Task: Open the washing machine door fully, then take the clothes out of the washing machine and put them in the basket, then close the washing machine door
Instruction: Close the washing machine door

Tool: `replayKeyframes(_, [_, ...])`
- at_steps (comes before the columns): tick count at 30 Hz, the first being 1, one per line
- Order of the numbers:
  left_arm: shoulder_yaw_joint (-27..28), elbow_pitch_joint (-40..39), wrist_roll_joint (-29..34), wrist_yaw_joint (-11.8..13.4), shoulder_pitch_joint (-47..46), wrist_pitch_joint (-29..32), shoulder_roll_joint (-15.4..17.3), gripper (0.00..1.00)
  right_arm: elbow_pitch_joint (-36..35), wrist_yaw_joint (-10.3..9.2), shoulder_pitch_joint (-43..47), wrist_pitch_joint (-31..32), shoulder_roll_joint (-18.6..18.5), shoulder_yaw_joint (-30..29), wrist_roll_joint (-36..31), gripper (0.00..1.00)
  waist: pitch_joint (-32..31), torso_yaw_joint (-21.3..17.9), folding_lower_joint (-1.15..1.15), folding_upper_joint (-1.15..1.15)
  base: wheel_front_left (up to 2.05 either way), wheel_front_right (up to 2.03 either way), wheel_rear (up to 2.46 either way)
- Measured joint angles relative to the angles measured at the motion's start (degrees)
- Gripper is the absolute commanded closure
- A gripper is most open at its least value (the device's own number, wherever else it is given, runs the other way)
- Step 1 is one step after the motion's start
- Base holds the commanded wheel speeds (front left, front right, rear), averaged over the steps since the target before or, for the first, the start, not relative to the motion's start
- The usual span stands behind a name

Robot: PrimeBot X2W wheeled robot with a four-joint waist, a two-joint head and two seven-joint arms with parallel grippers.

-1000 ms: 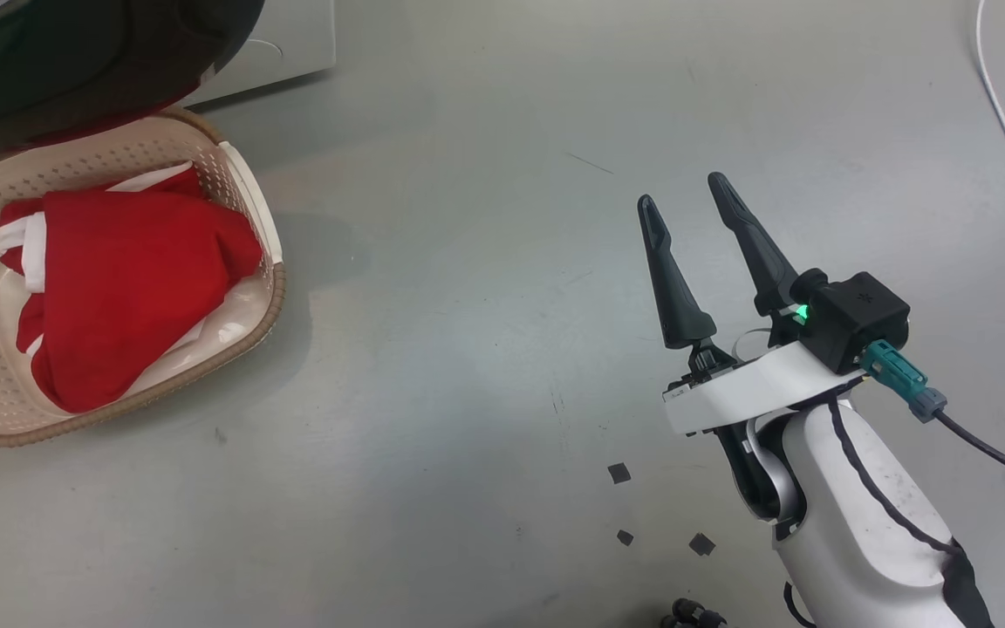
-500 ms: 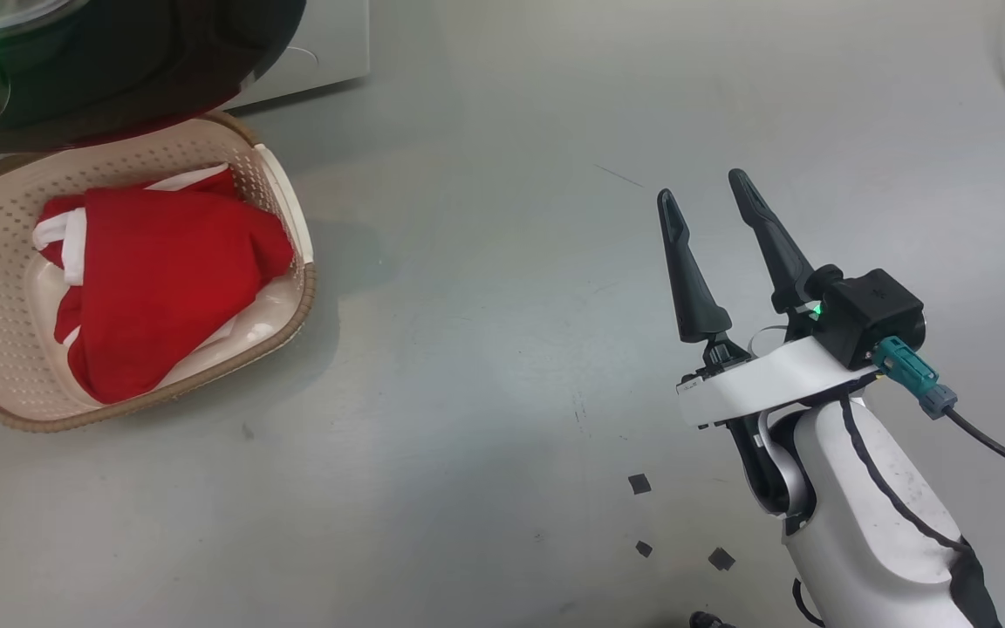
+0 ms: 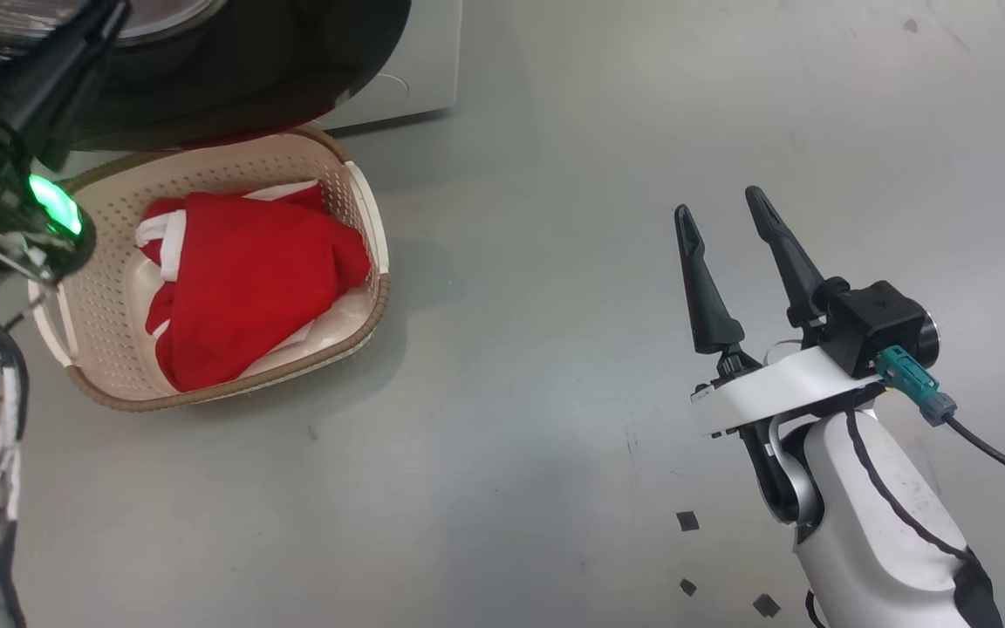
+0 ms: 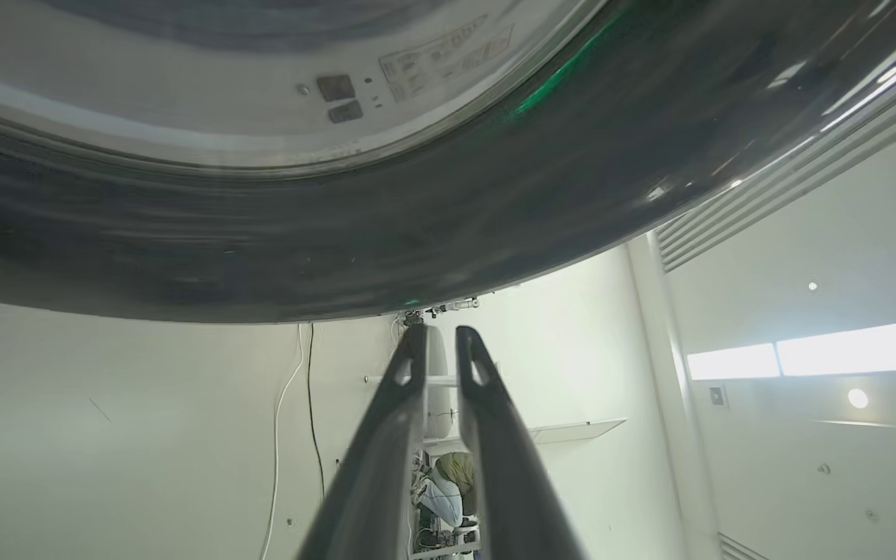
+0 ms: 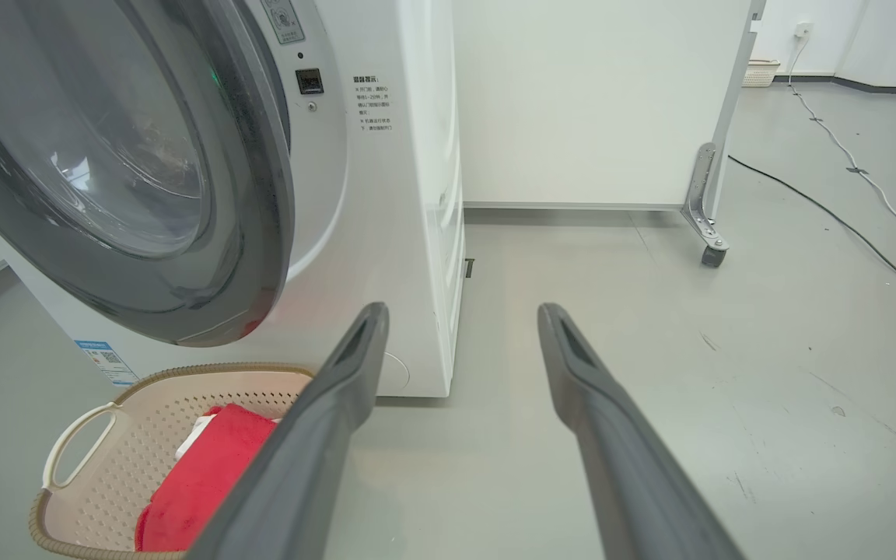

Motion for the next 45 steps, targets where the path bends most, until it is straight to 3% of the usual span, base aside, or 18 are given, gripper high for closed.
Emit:
replayKeyframes(1, [0.0,-0.3,0.0,-0.2,1.4,0.0,-0.3,0.57,0.2,0.00,0.4,0.0,0.0,-0.2,0.0,0.00,-0.4,0.4,0.00,0.00,0.00,0.00,0.00])
replayKeyframes(2, [0.1,-0.6,0.0,-0.2,2.9,0.0,-0.6,0.31,0.3,0.00,0.7,0.0,0.0,-0.4,0.0,0.00,-0.8,0.8,0.00,0.00,0.00,0.00,0.00])
replayKeyframes(3, [0.1,-0.6,0.0,-0.2,2.9,0.0,-0.6,0.11,0.3,0.00,0.7,0.0,0.0,-0.4,0.0,0.00,-0.8,0.8,0.00,0.00,0.00,0.00,0.00])
replayKeyframes(4, [0.4,-1.0,0.0,-0.2,4.3,-0.2,-0.8,0.00,0.5,0.03,1.0,0.0,0.0,-0.5,-0.1,0.00,-1.2,1.2,0.00,0.00,0.00,0.00,0.00])
replayKeyframes(10, [4.2,-3.6,-0.4,-0.3,13.6,-2.8,-2.9,0.00,1.5,0.56,2.2,0.0,0.0,-0.6,-0.1,0.00,-4.1,3.1,0.00,0.00,0.00,0.00,0.00])
replayKeyframes(17, [9.2,-10.6,-0.5,-0.3,23.8,-5.8,-7.9,0.00,2.8,0.60,5.0,0.0,0.0,-1.5,-0.5,0.00,-7.9,4.6,0.00,0.00,0.00,0.00,0.00])
replayKeyframes(23, [9.9,-13.5,0.4,-0.3,33.7,-7.3,-12.4,0.00,4.0,1.07,7.9,0.0,0.0,-2.4,-0.9,0.00,-11.3,5.9,0.00,0.00,0.00,0.00,0.00])
replayKeyframes(32, [11.1,-18.0,2.6,-0.3,44.0,-11.3,-12.7,0.00,4.9,1.15,12.4,0.0,-0.3,-3.7,-1.3,0.00,-16.7,8.2,0.00,0.00,0.00,0.00,0.00])
replayKeyframes(41, [12.0,-28.1,23.6,-0.3,45.4,-23.0,-12.3,0.00,4.8,1.60,13.5,0.0,-0.6,-4.1,-2.1,0.00,-19.8,9.5,0.00,0.00,0.00,0.00,0.00])
replayKeyframes(45, [9.3,-32.0,34.2,-0.3,45.4,-27.6,-11.4,0.00,4.5,1.62,13.5,0.0,-0.5,-4.5,-2.6,0.00,-20.1,9.4,0.00,0.00,0.00,0.00,0.00])
